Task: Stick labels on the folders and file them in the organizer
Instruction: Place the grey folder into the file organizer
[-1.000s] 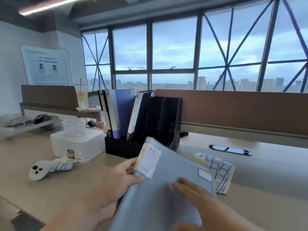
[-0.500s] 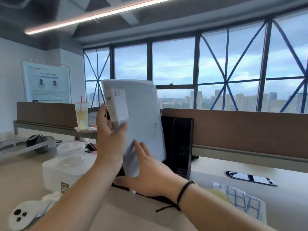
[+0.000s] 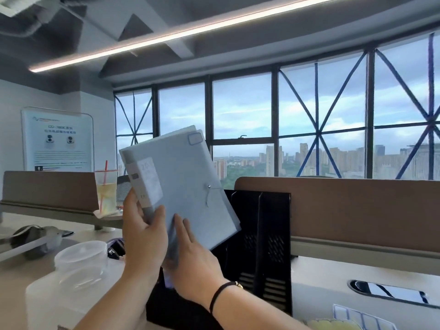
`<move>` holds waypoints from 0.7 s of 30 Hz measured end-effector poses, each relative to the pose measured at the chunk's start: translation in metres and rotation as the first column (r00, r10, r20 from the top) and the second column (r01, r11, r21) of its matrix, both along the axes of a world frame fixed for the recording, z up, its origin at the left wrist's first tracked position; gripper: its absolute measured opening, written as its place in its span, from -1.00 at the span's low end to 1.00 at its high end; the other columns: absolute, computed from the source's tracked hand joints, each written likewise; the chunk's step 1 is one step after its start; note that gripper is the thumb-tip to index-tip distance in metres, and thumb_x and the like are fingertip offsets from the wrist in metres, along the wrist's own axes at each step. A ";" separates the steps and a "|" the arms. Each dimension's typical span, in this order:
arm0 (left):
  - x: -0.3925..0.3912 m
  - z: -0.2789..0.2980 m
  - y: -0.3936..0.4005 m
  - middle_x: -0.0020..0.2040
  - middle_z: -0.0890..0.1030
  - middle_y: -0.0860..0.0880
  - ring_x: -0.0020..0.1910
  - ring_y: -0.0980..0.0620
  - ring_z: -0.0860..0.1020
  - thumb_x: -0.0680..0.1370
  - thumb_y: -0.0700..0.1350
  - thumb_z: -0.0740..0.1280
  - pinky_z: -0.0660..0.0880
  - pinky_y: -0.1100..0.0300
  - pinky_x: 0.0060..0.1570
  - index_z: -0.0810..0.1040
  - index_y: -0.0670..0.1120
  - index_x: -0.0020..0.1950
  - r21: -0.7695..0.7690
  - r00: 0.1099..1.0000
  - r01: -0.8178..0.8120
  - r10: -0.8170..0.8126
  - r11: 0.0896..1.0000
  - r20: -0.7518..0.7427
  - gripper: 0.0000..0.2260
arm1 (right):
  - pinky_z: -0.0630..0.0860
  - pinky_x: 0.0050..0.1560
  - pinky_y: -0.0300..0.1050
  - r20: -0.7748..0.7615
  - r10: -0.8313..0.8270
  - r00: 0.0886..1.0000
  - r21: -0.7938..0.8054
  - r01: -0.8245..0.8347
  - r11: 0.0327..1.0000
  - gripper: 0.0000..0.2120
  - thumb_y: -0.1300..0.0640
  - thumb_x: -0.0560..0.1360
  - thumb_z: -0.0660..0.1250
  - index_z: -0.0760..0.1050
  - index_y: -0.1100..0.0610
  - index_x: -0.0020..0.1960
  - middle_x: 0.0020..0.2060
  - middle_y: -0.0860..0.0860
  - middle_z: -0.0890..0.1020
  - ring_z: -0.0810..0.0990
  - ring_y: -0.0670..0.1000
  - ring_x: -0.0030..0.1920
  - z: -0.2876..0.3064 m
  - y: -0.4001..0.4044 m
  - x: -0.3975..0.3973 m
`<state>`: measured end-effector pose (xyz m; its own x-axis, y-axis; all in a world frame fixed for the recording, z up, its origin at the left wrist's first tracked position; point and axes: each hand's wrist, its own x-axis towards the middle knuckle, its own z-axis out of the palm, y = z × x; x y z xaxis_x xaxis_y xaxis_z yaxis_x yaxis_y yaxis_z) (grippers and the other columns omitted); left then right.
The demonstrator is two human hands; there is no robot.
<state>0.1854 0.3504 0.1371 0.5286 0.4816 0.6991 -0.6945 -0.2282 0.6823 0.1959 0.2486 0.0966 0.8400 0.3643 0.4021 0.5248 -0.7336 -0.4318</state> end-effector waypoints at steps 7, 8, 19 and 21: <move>0.000 -0.013 0.006 0.16 0.59 0.06 0.12 0.28 0.57 0.57 -0.31 0.34 0.48 0.29 0.09 0.35 -0.07 0.43 -0.146 0.989 -0.102 0.117 0.984 0.094 -0.54 | 0.52 0.09 0.03 0.186 0.056 0.981 -0.034 -0.050 0.998 -0.23 -0.01 0.61 0.20 -0.26 -0.15 0.59 0.62 -0.12 -0.10 0.49 0.17 0.33 -0.004 0.008 0.002; 0.000 -0.013 0.008 0.17 0.59 0.05 0.12 0.26 0.58 0.57 -0.32 0.34 0.49 0.26 0.11 0.35 -0.08 0.42 -0.156 0.986 -0.110 0.127 0.982 0.103 -0.54 | 0.52 0.09 0.02 0.200 0.056 0.978 -0.033 -0.051 0.998 -0.23 -0.01 0.60 0.20 -0.26 -0.17 0.58 0.62 -0.13 -0.09 0.48 0.16 0.33 -0.003 0.010 0.002; 0.020 -0.005 0.009 0.31 0.54 0.05 0.25 0.04 0.55 0.58 -0.23 0.35 0.51 0.07 0.20 0.18 0.21 0.44 0.229 0.988 -0.001 0.037 0.973 -0.152 -0.42 | 0.56 0.12 0.00 0.093 -0.049 0.994 0.045 0.045 0.998 -0.22 -0.12 0.58 0.22 -0.26 -0.27 0.56 0.59 -0.26 -0.10 0.55 0.03 0.30 -0.015 -0.012 0.033; 0.026 -0.006 0.004 0.26 0.55 0.06 0.18 0.03 0.58 0.57 -0.23 0.37 0.51 0.12 0.12 0.19 0.19 0.45 0.342 0.972 0.005 0.075 0.940 -0.221 -0.40 | 0.56 0.15 0.00 0.053 -0.047 0.997 0.052 0.045 0.998 -0.21 -0.15 0.57 0.23 -0.25 -0.23 0.57 0.60 -0.23 -0.06 0.53 0.03 0.33 -0.024 -0.023 0.039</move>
<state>0.2114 0.3540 0.1308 0.6793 0.2593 0.6865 -0.5173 -0.4943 0.6986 0.2353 0.2261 0.0724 0.8320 0.3037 0.4643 0.5146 -0.7352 -0.4413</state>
